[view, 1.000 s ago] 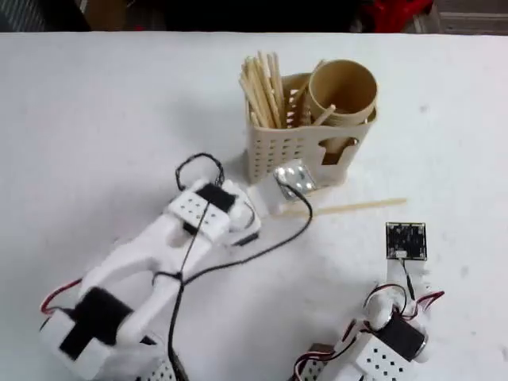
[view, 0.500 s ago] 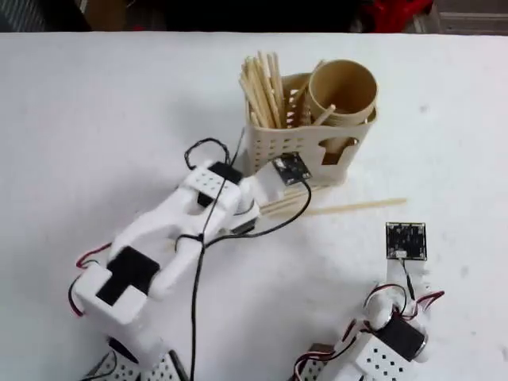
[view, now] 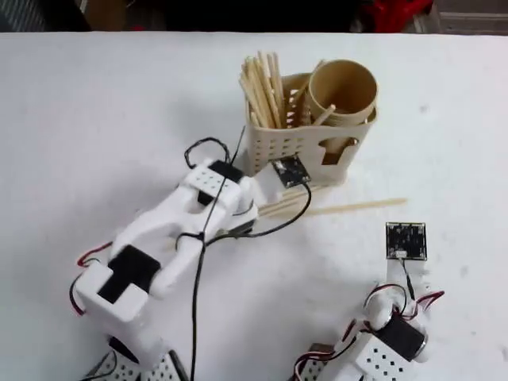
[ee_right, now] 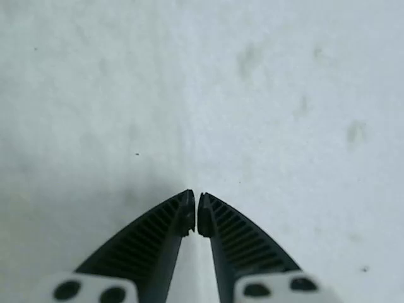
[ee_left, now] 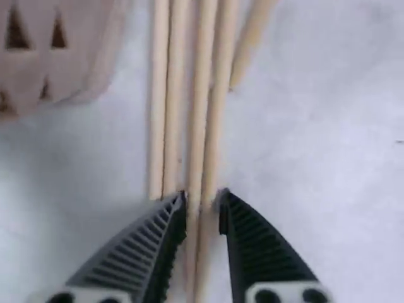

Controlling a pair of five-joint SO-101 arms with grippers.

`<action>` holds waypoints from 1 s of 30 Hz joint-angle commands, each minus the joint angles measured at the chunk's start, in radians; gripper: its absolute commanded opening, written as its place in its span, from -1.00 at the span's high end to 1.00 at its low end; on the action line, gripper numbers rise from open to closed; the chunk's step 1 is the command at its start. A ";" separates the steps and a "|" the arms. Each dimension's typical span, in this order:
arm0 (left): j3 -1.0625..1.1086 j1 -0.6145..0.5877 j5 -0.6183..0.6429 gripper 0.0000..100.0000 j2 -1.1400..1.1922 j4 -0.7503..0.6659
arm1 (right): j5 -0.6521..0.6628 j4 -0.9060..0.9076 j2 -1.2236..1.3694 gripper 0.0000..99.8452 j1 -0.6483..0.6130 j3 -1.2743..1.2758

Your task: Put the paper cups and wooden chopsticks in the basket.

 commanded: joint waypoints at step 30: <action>-0.012 0.048 -0.120 0.96 -0.489 0.218 | 0.000 -0.010 -0.001 0.95 0.008 0.009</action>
